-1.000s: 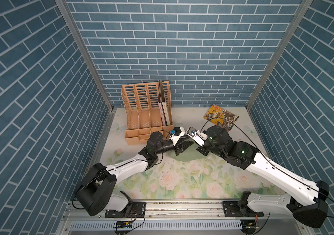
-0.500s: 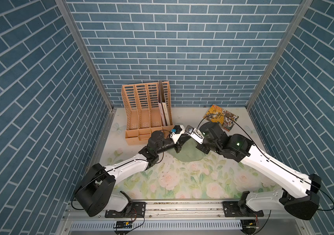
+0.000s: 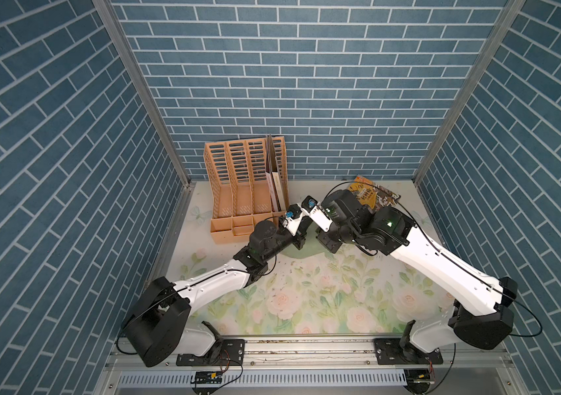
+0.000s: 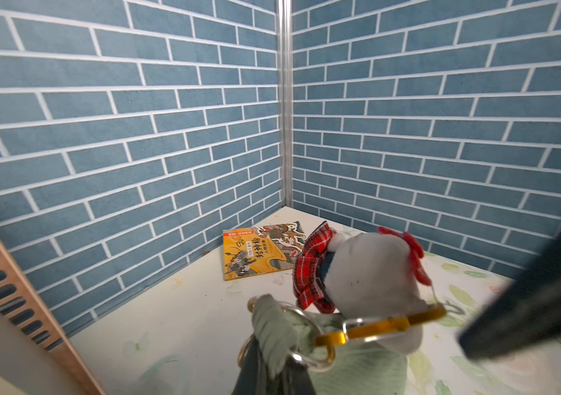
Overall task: Remove the decoration from the bag
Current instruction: Remove the decoration item from the bag.
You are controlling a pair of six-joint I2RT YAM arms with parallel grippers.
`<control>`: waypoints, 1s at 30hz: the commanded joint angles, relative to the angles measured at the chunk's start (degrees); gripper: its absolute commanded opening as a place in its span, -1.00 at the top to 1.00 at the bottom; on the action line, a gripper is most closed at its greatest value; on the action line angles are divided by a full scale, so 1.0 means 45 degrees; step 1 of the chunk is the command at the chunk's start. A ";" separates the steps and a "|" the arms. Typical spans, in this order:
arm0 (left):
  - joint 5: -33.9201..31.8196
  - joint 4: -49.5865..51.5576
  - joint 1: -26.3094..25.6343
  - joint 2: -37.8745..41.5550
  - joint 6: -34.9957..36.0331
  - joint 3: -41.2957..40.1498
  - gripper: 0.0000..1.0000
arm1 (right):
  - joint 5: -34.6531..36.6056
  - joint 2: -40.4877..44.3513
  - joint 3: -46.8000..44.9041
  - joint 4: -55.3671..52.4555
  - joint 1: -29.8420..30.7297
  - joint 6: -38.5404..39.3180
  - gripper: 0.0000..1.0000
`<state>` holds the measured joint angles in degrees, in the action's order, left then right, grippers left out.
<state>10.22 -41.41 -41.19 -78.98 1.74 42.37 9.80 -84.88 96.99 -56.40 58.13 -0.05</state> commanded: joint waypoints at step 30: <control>0.6111 0.3546 0.1091 0.1664 0.5528 0.0914 1.00 | -0.8708 0.5872 -1.0601 1.1712 -0.4573 0.2800 0.02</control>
<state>35.94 -31.83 -36.45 -72.53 20.53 43.35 -24.84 -59.55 50.02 -11.51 37.85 9.32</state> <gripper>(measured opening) 0.103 0.494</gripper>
